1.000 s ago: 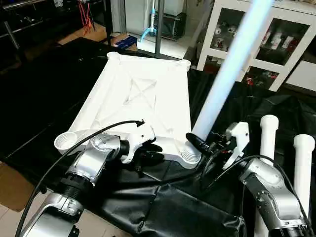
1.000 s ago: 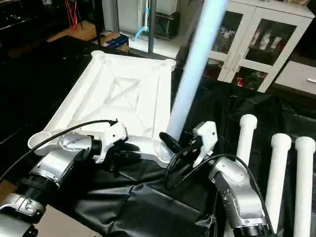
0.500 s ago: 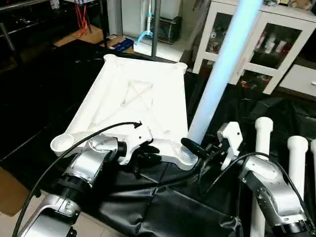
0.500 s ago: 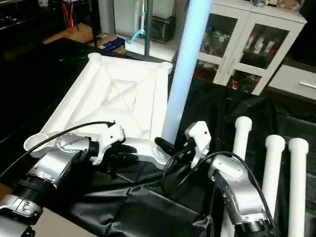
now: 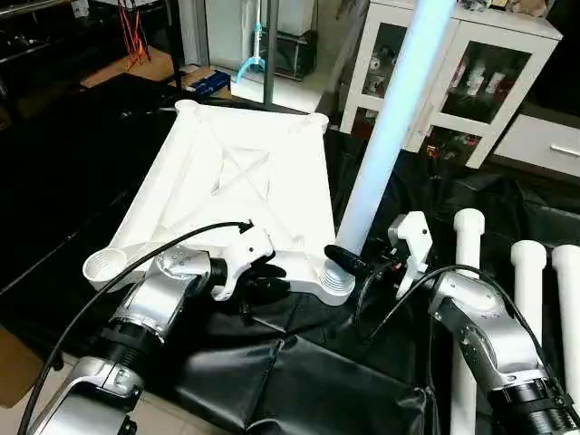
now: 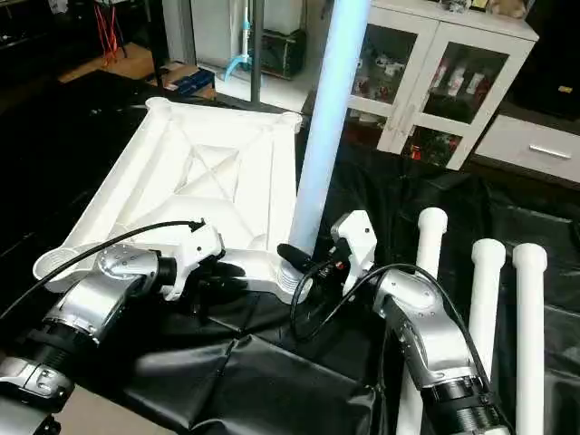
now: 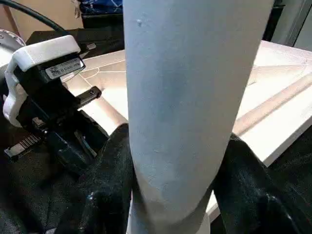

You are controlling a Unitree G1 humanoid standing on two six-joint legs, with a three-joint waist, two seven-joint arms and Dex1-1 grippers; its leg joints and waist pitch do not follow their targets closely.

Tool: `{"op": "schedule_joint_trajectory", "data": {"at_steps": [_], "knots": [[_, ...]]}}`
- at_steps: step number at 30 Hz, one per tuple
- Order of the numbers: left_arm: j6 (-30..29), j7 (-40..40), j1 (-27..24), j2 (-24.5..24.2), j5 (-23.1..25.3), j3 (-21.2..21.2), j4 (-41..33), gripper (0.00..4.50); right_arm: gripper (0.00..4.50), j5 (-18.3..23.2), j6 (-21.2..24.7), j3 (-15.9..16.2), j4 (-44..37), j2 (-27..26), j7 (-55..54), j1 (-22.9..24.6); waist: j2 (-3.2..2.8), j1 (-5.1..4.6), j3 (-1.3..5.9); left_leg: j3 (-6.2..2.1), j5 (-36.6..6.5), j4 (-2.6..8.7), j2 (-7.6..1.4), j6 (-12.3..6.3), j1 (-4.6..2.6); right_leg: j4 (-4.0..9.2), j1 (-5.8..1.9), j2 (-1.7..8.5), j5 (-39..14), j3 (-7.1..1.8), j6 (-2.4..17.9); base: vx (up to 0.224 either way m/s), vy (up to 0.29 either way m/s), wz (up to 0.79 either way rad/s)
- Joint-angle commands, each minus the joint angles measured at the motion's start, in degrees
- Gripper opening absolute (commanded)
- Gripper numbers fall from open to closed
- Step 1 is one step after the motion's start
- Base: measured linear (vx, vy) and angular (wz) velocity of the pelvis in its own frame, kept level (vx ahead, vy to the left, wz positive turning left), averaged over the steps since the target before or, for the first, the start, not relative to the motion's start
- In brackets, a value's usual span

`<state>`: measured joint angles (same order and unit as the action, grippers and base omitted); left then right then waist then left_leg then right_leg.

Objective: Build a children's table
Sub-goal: Insert table leg to table base

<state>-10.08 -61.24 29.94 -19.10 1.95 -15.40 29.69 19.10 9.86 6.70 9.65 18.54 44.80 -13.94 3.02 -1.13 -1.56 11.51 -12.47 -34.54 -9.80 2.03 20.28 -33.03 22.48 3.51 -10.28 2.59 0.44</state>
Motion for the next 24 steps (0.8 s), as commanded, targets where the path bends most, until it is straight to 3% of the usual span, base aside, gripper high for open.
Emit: {"op": "schedule_joint_trajectory", "data": {"at_steps": [1, 4, 8, 9, 11, 16, 17, 21, 22, 23, 24], "knots": [[0.76, -0.44, -0.22, 0.61, -1.08, -0.19, -1.81, 0.76, 1.83, -4.76, 3.32, 1.18, 7.34, 0.78, -2.51, 3.13, -0.67, 0.01, 1.21, -2.98, -25.82, 5.88, -4.14, 1.79, -0.82, 5.52, -0.01, 5.29, -30.27, -2.82, 7.39, 0.0, 0.0, 0.0], [0.63, 0.17, -0.32, 0.48, -0.96, 0.06, -1.73, 0.76, 1.83, -4.81, 1.93, 0.78, 8.15, -0.03, -4.05, 3.21, -1.17, 0.03, 1.18, -3.14, -27.0, 6.01, -4.15, 2.26, -0.87, 5.51, 0.1, 5.24, -30.0, -2.8, 7.41, 0.0, 0.0, 0.0], [-1.03, 4.96, -0.59, 1.44, -0.09, 1.02, -2.45, 0.76, 1.83, -6.46, -1.5, -0.34, 11.13, -2.66, -9.77, 2.5, -1.03, -0.32, 1.11, -3.22, -28.74, 5.98, -4.01, 2.75, -0.89, 5.67, 0.46, 5.25, -31.97, -2.61, 7.06, 0.0, 0.0, 0.0], [-2.14, 6.05, -0.8, 2.06, -0.16, 1.2, -3.34, 0.76, 1.83, -7.37, -2.36, -1.07, 12.65, -3.71, -13.06, 1.93, -0.77, -0.45, 1.04, -3.33, -28.83, 6.07, -4.03, 2.89, -0.75, 5.71, 0.38, 5.3, -32.62, -2.55, 6.85, 0.0, 0.0, 0.0], [-3.99, 8.06, -1.11, 3.32, -0.27, 1.56, -5.05, 0.76, 1.83, -8.68, -3.65, -2.29, 15.22, -5.33, -18.39, 0.88, -0.86, -0.86, 1.21, -3.9, -27.96, 6.49, -4.08, 3.38, 0.11, 5.27, -0.44, 5.39, -32.39, -2.35, 6.2, 0.0, 0.0, 0.0], [-9.37, 13.82, -0.96, 6.34, 0.58, 2.19, -8.74, 0.76, 1.83, -10.15, -4.43, -3.7, 20.01, -8.37, -26.94, -1.65, -0.68, -1.3, 1.08, -3.59, -29.07, 6.05, -3.79, 2.7, -0.48, 5.95, 0.41, 5.16, -33.87, -2.46, 5.85, 0.0, 0.0, 0.0], [-11.07, 16.36, -0.83, 7.44, 1.12, 2.67, -9.78, 0.76, 1.83, -10.96, -4.92, -3.4, 21.34, -9.0, -28.68, -2.45, -0.79, -1.56, 1.11, -3.56, -29.2, 6.02, -3.88, 3.06, -0.58, 5.82, 0.61, 5.18, -32.95, -2.49, 6.35, 0.0, 0.0, 0.0], [-19.09, 26.51, -0.03, 13.1, 1.28, 5.5, -13.79, 0.74, 1.83, -14.0, -6.2, -3.7, 27.81, -11.82, -39.09, -6.22, -0.27, -2.54, 1.44, -3.62, -27.18, 6.11, -3.81, 3.38, 0.07, 5.2, -0.08, 5.01, -28.26, -2.31, 7.43, 0.0, 0.0, 0.0], [-20.17, 27.95, -0.03, 14.26, 1.32, 5.62, -14.89, 0.74, 1.83, -14.7, -6.24, -3.99, 29.49, -12.58, -42.49, -7.23, -0.44, -2.57, 1.49, -3.55, -26.05, 6.09, -3.71, 3.02, 0.22, 5.19, -0.22, 4.96, -26.06, -2.34, 7.78, 0.0, 0.0, 0.0], [-20.56, 30.07, 0.0, 15.47, 1.66, 5.69, -15.76, 0.74, 1.83, -15.68, -7.1, -3.86, 31.43, -13.16, -45.56, -8.4, -0.13, -2.63, 1.56, -3.18, -25.15, 5.81, -3.68, 2.76, -0.08, 5.11, 0.19, 5.01, -24.36, -2.54, 8.45, 0.0, 0.0, 0.0], [-20.79, 31.69, -0.01, 16.34, 2.31, 5.44, -16.36, 0.74, 1.83, -16.4, -7.96, -3.88, 32.92, -13.83, -48.54, -9.47, 0.03, -2.83, 1.72, -3.08, -23.63, 5.76, -3.54, 2.14, 0.29, 4.95, -0.2, 5.03, -22.68, -2.59, 8.77, 0.0, 0.0, 0.0]]}}
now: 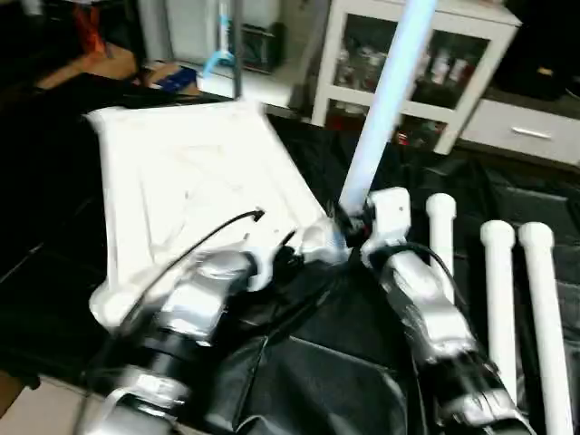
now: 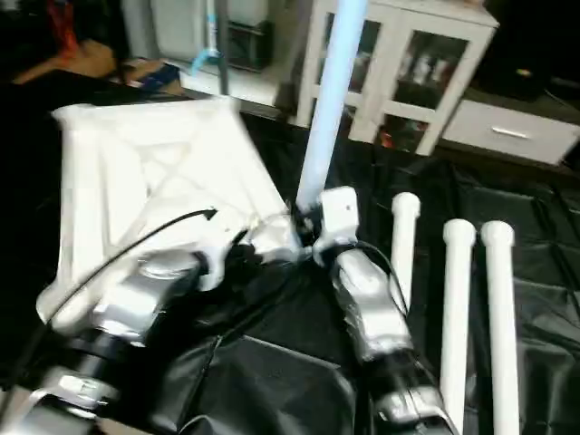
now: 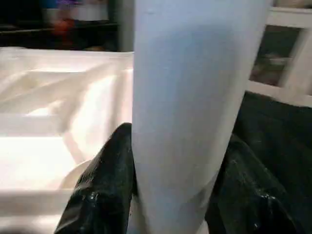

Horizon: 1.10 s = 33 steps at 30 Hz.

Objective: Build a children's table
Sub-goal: Insert table leg to table base

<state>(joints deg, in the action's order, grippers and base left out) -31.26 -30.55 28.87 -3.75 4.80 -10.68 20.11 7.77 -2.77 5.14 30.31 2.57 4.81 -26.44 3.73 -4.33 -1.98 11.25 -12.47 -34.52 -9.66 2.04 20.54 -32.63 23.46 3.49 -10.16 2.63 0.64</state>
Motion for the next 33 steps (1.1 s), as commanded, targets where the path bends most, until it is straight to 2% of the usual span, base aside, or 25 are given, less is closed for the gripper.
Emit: {"op": "schedule_joint_trajectory", "data": {"at_steps": [1, 2, 3, 4, 5, 6, 7, 8, 10, 12, 15, 21, 23, 27, 28, 29, 30, 33], "knots": [[0.36, 2.12, 1.05, 1.58, -0.32, 0.79, -6.94, 0.73, 1.83, -5.35, 4.27, -2.38, 12.99, 1.69, -10.07, 2.41, -0.61, 0.26, 2.23, -2.8, -22.58, 5.76, -3.62, 1.94, 0.34, 4.48, -1.45, 5.0, -21.85, -2.65, 8.6, 0.0, 0.0, 0.0], [0.41, 3.32, 1.14, 2.08, -0.2, 0.95, -6.79, 0.73, 1.83, -5.44, 3.9, -2.51, 13.62, 1.36, -10.97, 1.89, -0.13, 0.31, 2.42, -2.72, -20.27, 5.78, -3.68, 1.29, 0.65, 4.25, -1.8, 4.9, -19.31, -2.55, 8.54, 0.0, 0.0, 0.0], [0.86, 3.84, 1.25, 1.99, 0.19, 0.79, -6.4, 0.72, 1.83, -5.47, 3.67, -2.59, 13.83, 1.08, -11.38, 1.58, -0.3, 0.52, 2.45, -2.57, -19.31, 5.6, -3.74, 0.98, 0.51, 4.09, -1.69, 4.91, -17.99, -2.63, 8.69, 0.0, 0.0, 0.0], [1.44, 4.33, 1.47, 1.8, 0.65, 0.57, -5.8, 0.72, 1.83, -5.49, 3.4, -2.66, 14.1, 0.84, -11.64, 1.21, 0.13, 0.62, 2.58, -2.15, -17.64, 5.28, -3.64, 0.13, 0.2, 3.91, -1.52, 4.77, -15.18, -2.73, 9.36, 0.0, 0.0, 0.0], [1.54, 4.31, 1.39, 1.44, 0.86, 0.46, -5.75, 0.72, 1.83, -4.15, 2.69, -3.62, 14.46, 0.15, -10.91, 0.88, 0.09, 0.71, 2.46, -2.07, -16.65, 5.35, -3.63, -0.75, 0.46, 3.77, -1.65, 4.74, -14.09, -2.73, 9.87, 0.0, 0.0, 0.0], [1.5, 4.23, 1.29, 1.2, 0.95, 0.4, -5.82, 0.72, 1.83, -3.13, 2.18, -4.32, 14.72, -0.34, -10.37, 0.67, 0.0, 0.75, 2.47, -2.02, -16.6, 5.3, -3.68, -1.0, 0.4, 3.81, -1.59, 4.78, -14.3, -2.74, 9.91, 0.0, 0.0, 0.0], [1.38, 3.94, 1.09, 0.98, 0.78, 0.5, -6.13, 0.72, 1.83, -1.81, 1.26, -4.97, 14.74, -0.81, -8.66, 0.43, 0.24, 0.85, 2.53, -1.89, -16.65, 5.18, -3.7, -1.25, 0.24, 3.89, -1.49, 4.81, -14.91, -2.72, 9.93, 0.0, 0.0, 0.0], [0.76, 4.01, 0.92, 0.97, 0.73, 0.57, -6.67, 0.72, 1.83, -1.09, 0.3, -5.36, 15.26, -1.17, -7.79, 0.03, 0.23, 0.89, 2.51, -1.92, -16.44, 5.2, -3.74, -1.25, 0.25, 3.84, -1.5, 4.82, -14.99, -2.76, 9.98, 0.0, 0.0, 0.0], [-0.29, 4.1, 0.53, 0.72, 0.61, 0.44, -7.83, 0.72, 1.83, 0.05, -1.18, -5.69, 15.88, -1.73, -6.08, -0.65, 0.24, 1.12, 2.63, -1.76, -14.59, 5.05, -3.74, -1.59, 0.41, 3.47, -1.67, 4.75, -12.68, -2.77, 10.67, 0.0, 0.0, 0.0], [-0.71, 4.34, 0.26, 0.37, 0.47, 0.41, -8.27, 0.72, 1.83, 0.34, -2.27, -5.27, 15.83, -1.82, -4.53, -1.19, 0.36, 1.12, 2.59, -1.73, -14.34, 5.03, -3.83, -1.63, 0.34, 3.37, -1.68, 4.73, -12.7, -2.69, 10.94, 0.0, 0.0, 0.0], [-0.85, 4.87, 0.24, 0.22, 0.18, 0.45, -8.25, 0.72, 1.83, 0.45, -4.09, -4.57, 15.45, -1.89, -2.78, -1.87, 0.23, 1.0, 2.59, -1.68, -13.73, 4.94, -3.82, -1.64, 0.33, 3.23, -1.74, 4.62, -11.71, -2.69, 11.55, 0.0, 0.0, 0.0], [-0.75, 4.91, 0.42, 0.11, -0.17, 0.4, -7.95, 0.72, 1.83, 0.38, -5.39, -4.18, 15.3, -1.88, 0.05, -2.57, 0.27, 0.97, 2.73, -1.53, -12.28, 4.73, -3.76, -2.39, 0.28, 2.89, -1.96, 4.51, -8.94, -2.66, 12.63, 0.0, 0.0, 0.0], [-0.84, 4.89, 0.44, 0.09, -0.27, 0.38, -8.03, 0.72, 2.39, 0.55, -5.65, -4.21, 15.06, -1.92, 0.85, -2.65, 0.28, 1.04, 2.74, -1.5, -11.98, 4.66, -3.76, -2.77, 0.25, 2.88, -1.99, 4.58, -8.79, -2.68, 12.97, 0.0, 0.0, 0.0], [-0.85, 4.93, 0.63, -0.08, -0.51, 0.28, -7.95, 0.72, 2.73, 1.08, -5.99, -4.03, 14.13, -1.69, 3.03, -3.02, 0.16, 1.36, 3.08, -1.3, -9.54, 4.25, -3.74, -3.79, 0.09, 2.44, -2.1, 4.47, -5.7, -2.69, 14.42, 0.0, 0.0, 0.0], [-0.85, 4.96, 0.64, -0.1, -0.54, 0.26, -7.96, 0.72, 2.73, 1.1, -6.0, -4.09, 14.11, -1.68, 3.2, -3.08, 0.4, 1.71, 3.37, -1.31, -6.57, 4.04, -3.74, -4.61, 0.46, 1.79, -2.63, 4.67, -1.89, -2.77, 15.08, 0.0, 0.0, 0.0], [-0.85, 4.96, 0.65, -0.12, -0.57, 0.25, -7.94, 0.72, 2.85, 1.17, -5.99, -4.15, 14.06, -1.68, 3.38, -3.14, 0.42, 1.78, 3.45, -1.31, -4.79, 3.96, -3.74, -5.25, 0.46, 1.41, -2.69, 4.59, 0.25, -2.74, 15.49, 0.0, 0.0, 0.0], [-0.8, 4.96, 0.7, -0.18, -0.65, 0.24, -7.84, 0.72, 3.0, 1.54, -5.82, -4.35, 13.69, -1.68, 4.21, -3.27, 0.31, 1.93, 3.32, -1.05, -2.97, 3.76, -3.72, -7.18, 0.27, 1.24, -2.41, 4.53, 2.83, -2.71, 16.65, 0.0, 0.0, 0.0], [-0.8, 5.0, 0.74, -0.27, -0.73, 0.24, -7.78, 0.72, 3.29, 1.92, -5.41, -4.46, 12.76, -1.59, 5.27, -3.27, 0.34, 2.28, 3.31, -0.96, -1.94, 3.64, -3.77, -8.45, 0.18, 1.15, -2.45, 4.58, 3.22, -2.69, 17.46, 0.0, 0.0, 0.0]]}}
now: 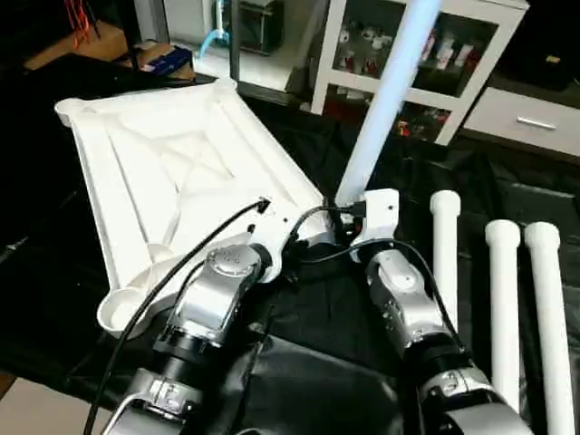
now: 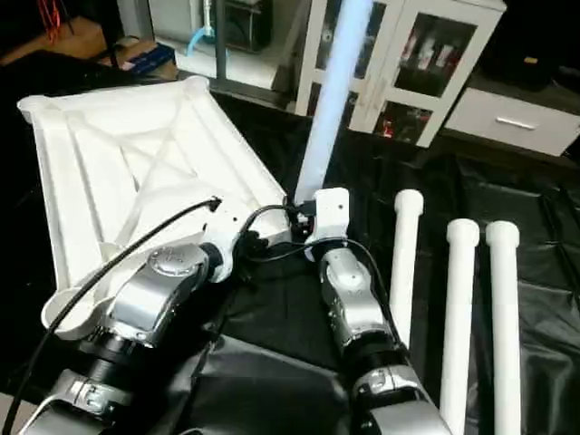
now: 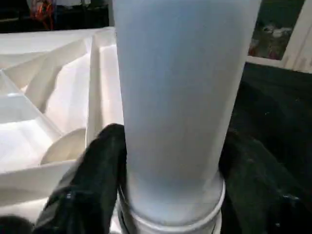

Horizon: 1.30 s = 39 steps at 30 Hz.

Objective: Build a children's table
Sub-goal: Insert table leg to table base

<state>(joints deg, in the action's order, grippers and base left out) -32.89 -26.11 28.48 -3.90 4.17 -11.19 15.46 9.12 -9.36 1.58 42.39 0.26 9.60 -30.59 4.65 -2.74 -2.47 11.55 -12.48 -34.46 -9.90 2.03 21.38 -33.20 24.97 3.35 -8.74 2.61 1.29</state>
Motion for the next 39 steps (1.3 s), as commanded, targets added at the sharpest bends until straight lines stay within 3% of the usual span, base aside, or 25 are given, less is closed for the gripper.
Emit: {"op": "schedule_joint_trajectory", "data": {"at_steps": [1, 8, 15, 17, 20, 21, 24, 25, 27, 29, 32, 33, 36, 39], "knots": [[0.87, 0.57, 1.13, -0.22, -0.14, 0.79, -3.08, 0.72, 3.38, 0.73, 1.43, -0.87, 0.17, 0.86, 1.33, 0.91, -0.53, 0.83, 3.76, -1.2, -1.75, 3.52, -3.6, -8.82, -0.79, 1.75, -3.87, 4.68, 1.47, -2.61, 17.08, 0.0, 0.0, 0.0], [0.93, 0.29, 0.95, -1.06, -0.56, 0.7, -3.07, 0.72, 3.55, 2.22, 1.75, -1.18, -2.9, 1.56, 5.78, 1.81, -0.43, 1.27, 3.83, -1.26, -0.71, 3.35, -3.66, -9.05, -0.87, 1.49, -4.01, 4.72, 1.32, -2.57, 17.21, 0.0, 0.0, 0.0], [2.7, -0.7, 0.81, -2.76, -0.9, 1.06, -0.57, 0.72, 3.55, 5.51, 5.27, -0.33, -14.82, 4.77, 13.9, 7.39, -0.15, 2.41, 3.65, -1.24, -0.9, 3.25, -3.67, -9.03, -0.97, 1.61, -4.02, 4.58, -0.28, -2.66, 15.74, 0.0, 0.0, 0.0], [3.59, -1.31, 0.88, -3.47, -0.96, 0.94, 0.83, 0.72, 3.55, 7.22, 7.57, -0.28, -20.76, 6.69, 16.27, 10.4, -0.48, 2.41, 3.57, -1.35, -1.72, 3.32, -3.66, -8.41, -0.94, 1.78, -3.92, 4.59, -1.92, -2.62, 15.76, 0.0, 0.0, 0.0], [4.81, -2.28, 1.06, -4.31, -1.04, 0.66, 2.59, 0.72, 3.55, 8.93, 9.75, -0.36, -26.41, 8.85, 18.23, 13.38, -0.37, 2.94, 3.42, -1.42, -3.81, 3.53, -3.63, -7.32, -1.05, 2.25, -3.96, 4.43, -4.44, -2.64, 14.23, 0.0, 0.0, 0.0], [5.57, -2.95, 1.2, -4.78, -0.99, 0.34, 3.41, 0.72, 3.55, 9.43, 10.49, -0.38, -28.15, 9.82, 19.07, 14.39, -0.68, 2.89, 3.36, -1.45, -5.06, 3.58, -3.56, -6.67, -1.02, 2.52, -3.9, 4.37, -5.97, -2.62, 13.83, 0.0, 0.0, 0.0], [7.41, -5.85, 1.41, -5.83, -1.56, -0.29, 4.91, 0.72, 3.55, 9.92, 12.06, -0.43, -31.79, 12.77, 21.79, 16.7, -0.49, 3.05, 3.18, -1.55, -8.02, 3.72, -3.49, -5.17, -0.98, 2.97, -3.8, 4.41, -10.29, -2.65, 12.56, 0.0, 0.0, 0.0], [8.32, -7.47, 1.46, -6.43, -1.8, -0.66, 5.41, 0.72, 3.55, 9.86, 12.71, -0.36, -33.36, 14.22, 23.2, 17.65, -0.88, 3.13, 3.09, -1.55, -9.36, 3.73, -3.44, -4.49, -1.07, 3.35, -3.66, 4.35, -12.03, -2.7, 11.79, 0.0, 0.0, 0.0], [9.14, -9.66, 1.43, -7.42, -2.13, -1.44, 5.63, 0.72, 3.55, 9.46, 13.45, -0.48, -34.66, 16.78, 25.61, 18.6, -0.6, 3.46, 3.1, -1.58, -10.08, 3.72, -3.36, -4.02, -1.03, 3.4, -3.69, 4.33, -13.69, -2.74, 10.93, 0.0, 0.0, 0.0], [10.73, -13.36, 1.5, -8.52, -3.01, -2.27, 5.72, 0.71, 3.55, 10.04, 14.11, -0.98, -34.8, 19.88, 29.42, 18.74, -1.33, 3.39, 3.13, -1.69, -10.34, 3.77, -3.36, -3.58, -0.94, 3.39, -3.67, 4.31, -13.87, -2.68, 10.98, 0.0, 0.0, 0.0], [13.26, -17.74, 1.32, -9.77, -3.72, -3.72, 5.43, 0.71, 3.71, 11.75, 15.17, -1.09, -35.52, 23.16, 34.24, 18.69, -1.23, 3.61, 3.29, -1.69, -9.64, 3.56, -3.37, -4.25, -0.95, 3.32, -3.78, 4.38, -12.88, -2.67, 11.45, 0.0, 0.0, 0.0], [14.44, -20.14, 1.04, -10.43, -4.1, -4.6, 4.73, 0.71, 3.81, 13.36, 16.36, -1.33, -35.84, 24.54, 36.8, 18.41, -1.5, 3.79, 3.31, -1.7, -9.4, 3.55, -3.41, -4.52, -1.05, 3.26, -3.73, 4.34, -12.34, -2.67, 11.66, 0.0, 0.0, 0.0], [15.9, -24.61, 0.47, -11.31, -5.33, -5.8, 3.13, 0.71, 3.9, 16.41, 19.52, -1.4, -36.61, 27.47, 42.44, 17.94, -1.61, 4.58, 3.42, -1.56, -6.87, 3.43, -3.64, -5.73, -1.24, 2.63, -3.7, 4.3, -8.16, -2.58, 13.2, 0.0, 0.0, 0.0], [17.28, -27.81, 0.02, -12.26, -5.82, -7.09, 1.86, 0.71, 4.28, 17.63, 22.6, -0.33, -37.16, 30.23, 47.3, 17.73, -1.52, 5.39, 3.5, -1.47, -5.26, 3.29, -3.73, -6.35, -1.22, 2.16, -3.87, 4.47, -5.67, -2.58, 14.4, 0.0, 0.0, 0.0]]}}
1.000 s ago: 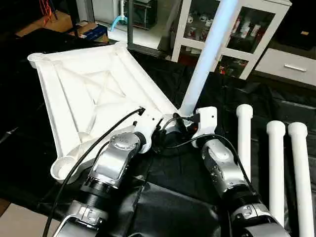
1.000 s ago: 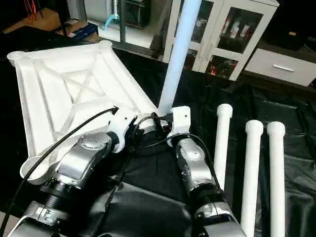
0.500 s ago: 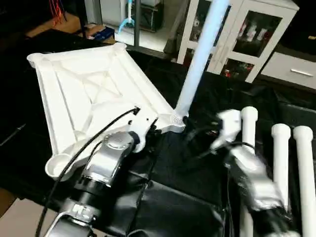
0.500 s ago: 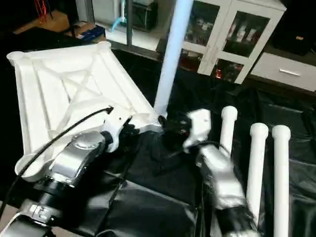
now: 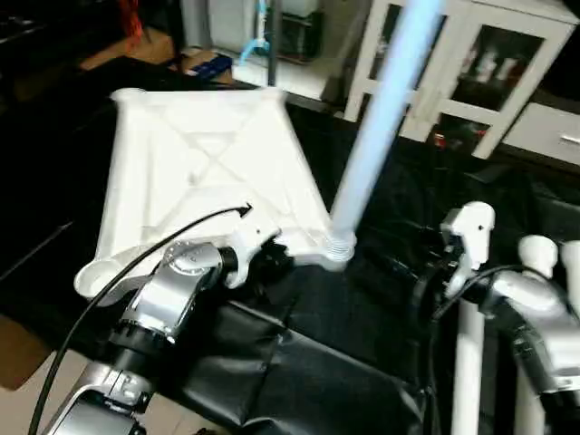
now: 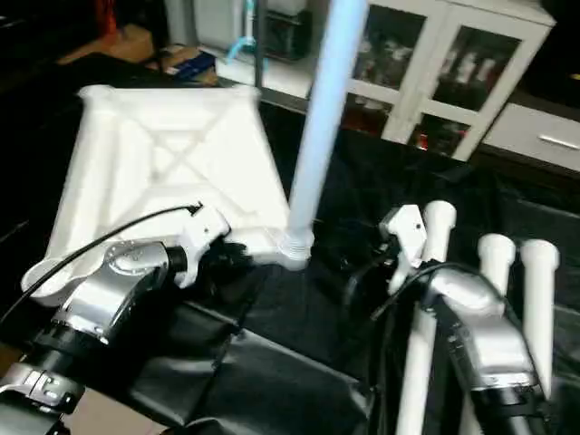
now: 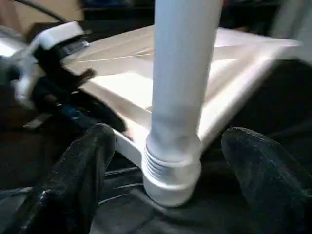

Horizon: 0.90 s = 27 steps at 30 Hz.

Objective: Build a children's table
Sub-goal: Insert table leg to table base

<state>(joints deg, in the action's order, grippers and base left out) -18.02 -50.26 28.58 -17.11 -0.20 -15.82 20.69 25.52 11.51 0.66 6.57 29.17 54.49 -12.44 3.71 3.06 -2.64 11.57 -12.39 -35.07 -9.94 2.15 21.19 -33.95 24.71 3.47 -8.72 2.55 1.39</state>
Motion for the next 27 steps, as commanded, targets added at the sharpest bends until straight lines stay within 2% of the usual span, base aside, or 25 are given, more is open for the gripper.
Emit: {"op": "schedule_joint_trajectory", "data": {"at_steps": [1, 3, 6, 8, 9, 13, 15, 21, 22, 23, 25, 27], "knots": [[2.75, -4.32, -0.22, 0.72, -1.47, -2.84, -3.69, 0.71, 4.28, 1.24, 2.09, 0.96, -1.2, 1.82, 3.41, -0.63, -0.52, -0.17, 3.66, -1.48, -5.29, 3.89, -3.74, -6.46, -1.05, 2.92, -3.64, 4.43, -5.83, -2.5, 14.39, 0.0, 0.0, 0.0], [2.97, -5.15, -0.41, 0.51, -1.61, -3.26, -4.12, 0.7, 4.44, 0.97, 2.15, 1.42, -0.8, 2.32, 4.56, -1.07, -0.44, 0.02, 3.59, -1.43, -5.65, 3.93, -3.83, -6.12, -1.1, 2.97, -3.52, 4.48, -6.73, -2.5, 14.26, 0.0, 0.0, 0.0], [3.7, -5.95, -0.33, 0.27, -1.59, -3.88, -4.28, 0.7, 4.49, 0.06, 1.35, 2.29, 0.66, 2.54, 5.91, -2.56, -0.27, 0.18, 3.45, -1.52, -7.52, 3.99, -3.72, -4.91, -0.95, 3.41, -3.57, 4.71, -10.89, -2.55, 13.04, 0.0, 0.0, 0.0], [3.84, -6.59, -0.36, 0.23, -1.56, -4.13, -4.61, 0.7, 4.5, -1.37, 0.07, 3.06, 2.1, 2.16, 5.95, -3.78, 0.02, -0.04, 3.46, -1.61, -7.99, 4.03, -3.65, -3.82, -0.81, 3.5, -3.59, 4.65, -13.19, -2.49, 12.07, 0.0, 0.0, 0.0], [3.8, -6.68, -0.37, 0.23, -1.57, -4.17, -4.69, 0.7, 4.5, -1.52, -0.04, 3.16, 2.31, 2.07, 5.96, -3.96, -0.05, -0.07, 3.46, -1.68, -7.9, 4.04, -3.68, -3.6, -0.85, 3.44, -3.53, 4.67, -13.4, -2.46, 11.95, 0.0, 0.0, 0.0], [4.02, -7.51, -0.27, 0.08, -1.56, -4.27, -4.75, 0.7, 4.5, -2.5, -0.16, 3.91, 3.51, 1.71, 7.0, -5.12, -0.04, -0.04, 3.59, -1.62, -6.54, 3.89, -3.62, -4.11, -0.88, 3.29, -3.54, 4.61, -12.0, -2.51, 11.91, 0.0, 0.0, 0.0], [4.13, -7.75, -0.14, -0.08, -1.56, -4.19, -4.62, 0.7, 4.5, -2.94, -0.4, 4.38, 4.3, 1.8, 7.82, -5.71, 0.03, -0.09, 3.74, -1.56, -5.52, 3.73, -3.57, -4.77, -0.85, 2.97, -3.59, 4.55, -9.61, -2.46, 12.72, 0.0, 0.0, 0.0], [4.41, -8.35, 0.08, -0.76, -1.46, -4.0, -4.3, 0.7, 4.5, -3.67, -1.17, 4.7, 6.3, 2.74, 10.03, -6.75, -0.04, 0.05, 3.72, -1.54, -5.61, 3.71, -3.54, -4.95, -0.83, 2.98, -3.68, 4.57, -9.81, -2.47, 12.9, 0.0, 0.0, 0.0], [4.4, -8.5, 0.05, -1.03, -1.5, -3.84, -4.34, 0.7, 4.5, -3.9, -1.11, 4.93, 6.61, 3.27, 10.82, -6.73, -0.3, 0.08, 3.75, -1.56, -5.34, 3.71, -3.57, -5.06, -0.87, 2.94, -3.66, 4.54, -8.85, -2.45, 13.22, 0.0, 0.0, 0.0], [4.38, -8.57, 0.04, -1.12, -1.54, -3.77, -4.36, 0.7, 4.5, -4.03, -1.17, 5.08, 6.77, 3.5, 11.22, -6.71, -0.2, 0.07, 3.76, -1.54, -5.4, 3.69, -3.55, -5.07, -0.89, 2.9, -3.68, 4.48, -8.63, -2.41, 13.29, 0.0, 0.0, 0.0], [4.33, -8.8, -0.18, -1.34, -1.67, -3.65, -4.62, 0.7, 4.23, -4.17, -1.39, 5.27, 7.07, 3.82, 11.74, -6.57, -0.24, 0.08, 3.72, -1.57, -5.59, 3.75, -3.61, -5.09, -0.9, 2.88, -3.72, 4.51, -8.57, -2.4, 13.5, 0.0, 0.0, 0.0], [4.33, -8.94, -0.31, -1.45, -1.73, -3.59, -4.73, 0.7, 4.16, -4.16, -1.49, 5.34, 7.29, 3.9, 11.91, -6.57, -0.28, 0.07, 3.78, -1.54, -5.7, 3.69, -3.55, -5.01, -0.92, 2.91, -3.74, 4.54, -8.54, -2.41, 13.64, 0.0, 0.0, 0.0]]}}
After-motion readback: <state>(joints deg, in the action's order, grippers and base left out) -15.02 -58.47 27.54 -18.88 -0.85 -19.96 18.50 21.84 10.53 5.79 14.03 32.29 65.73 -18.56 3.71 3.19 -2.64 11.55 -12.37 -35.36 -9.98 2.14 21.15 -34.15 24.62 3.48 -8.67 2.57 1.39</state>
